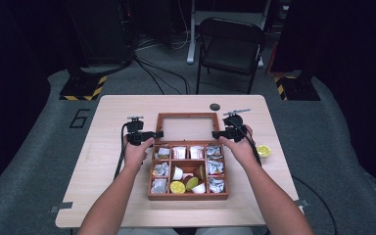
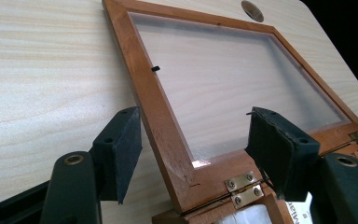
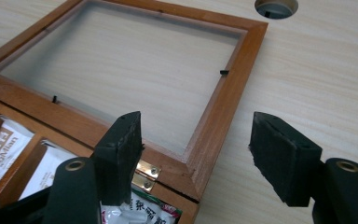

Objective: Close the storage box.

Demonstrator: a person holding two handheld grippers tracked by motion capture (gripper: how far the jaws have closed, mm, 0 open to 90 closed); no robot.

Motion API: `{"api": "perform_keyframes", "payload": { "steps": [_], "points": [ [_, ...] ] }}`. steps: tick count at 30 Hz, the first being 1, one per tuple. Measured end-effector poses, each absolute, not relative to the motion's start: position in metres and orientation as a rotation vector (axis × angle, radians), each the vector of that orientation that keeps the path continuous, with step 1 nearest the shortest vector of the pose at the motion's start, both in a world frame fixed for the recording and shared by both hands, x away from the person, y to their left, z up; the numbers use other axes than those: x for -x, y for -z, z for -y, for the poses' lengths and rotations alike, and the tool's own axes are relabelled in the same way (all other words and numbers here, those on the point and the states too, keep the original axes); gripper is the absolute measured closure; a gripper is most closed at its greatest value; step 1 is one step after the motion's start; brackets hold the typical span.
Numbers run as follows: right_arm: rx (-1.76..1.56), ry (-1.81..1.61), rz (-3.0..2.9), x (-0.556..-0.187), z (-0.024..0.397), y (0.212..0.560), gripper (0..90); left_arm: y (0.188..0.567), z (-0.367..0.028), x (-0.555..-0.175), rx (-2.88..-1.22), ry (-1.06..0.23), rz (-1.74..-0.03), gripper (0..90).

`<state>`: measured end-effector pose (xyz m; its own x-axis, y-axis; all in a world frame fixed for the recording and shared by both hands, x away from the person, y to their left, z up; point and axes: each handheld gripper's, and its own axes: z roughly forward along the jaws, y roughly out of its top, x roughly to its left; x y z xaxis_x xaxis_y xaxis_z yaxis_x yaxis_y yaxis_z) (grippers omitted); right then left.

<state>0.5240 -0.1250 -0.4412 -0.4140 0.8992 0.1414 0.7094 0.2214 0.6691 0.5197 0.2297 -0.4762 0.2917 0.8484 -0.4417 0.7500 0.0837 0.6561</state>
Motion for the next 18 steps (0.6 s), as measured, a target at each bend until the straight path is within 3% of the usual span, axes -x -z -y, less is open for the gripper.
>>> {"api": "perform_keyframes", "payload": {
  "steps": [18],
  "points": [
    [-1.587,-0.947,-2.240,-0.537,0.124,0.463,31.1,0.487,-0.224,-0.527,-1.709,-0.123,-1.507,32.7]
  ]
}}
